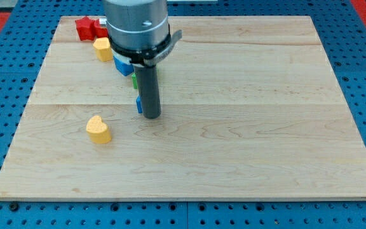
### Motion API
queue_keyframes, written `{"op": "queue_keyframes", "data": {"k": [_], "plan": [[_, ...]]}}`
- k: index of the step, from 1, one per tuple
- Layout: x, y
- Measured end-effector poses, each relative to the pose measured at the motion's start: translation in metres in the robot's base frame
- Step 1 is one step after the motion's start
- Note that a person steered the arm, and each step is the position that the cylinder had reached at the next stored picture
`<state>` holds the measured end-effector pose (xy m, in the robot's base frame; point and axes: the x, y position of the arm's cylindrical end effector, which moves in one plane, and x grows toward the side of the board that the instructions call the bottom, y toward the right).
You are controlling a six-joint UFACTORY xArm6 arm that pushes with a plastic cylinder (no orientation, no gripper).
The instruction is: Place the blue triangle left to the blue cube
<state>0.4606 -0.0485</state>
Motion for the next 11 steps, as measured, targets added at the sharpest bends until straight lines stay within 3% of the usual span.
{"op": "queue_keyframes", "data": {"k": [1, 3, 4, 5, 6, 8, 9, 11], "plan": [[-0.007, 0.065], [-0.014, -0.076], [-0.025, -0.084], [-0.025, -0.013], [-0.043, -0.036], [-0.048, -0.135], [-0.06, -0.135], [-0.088, -0.07]]}}
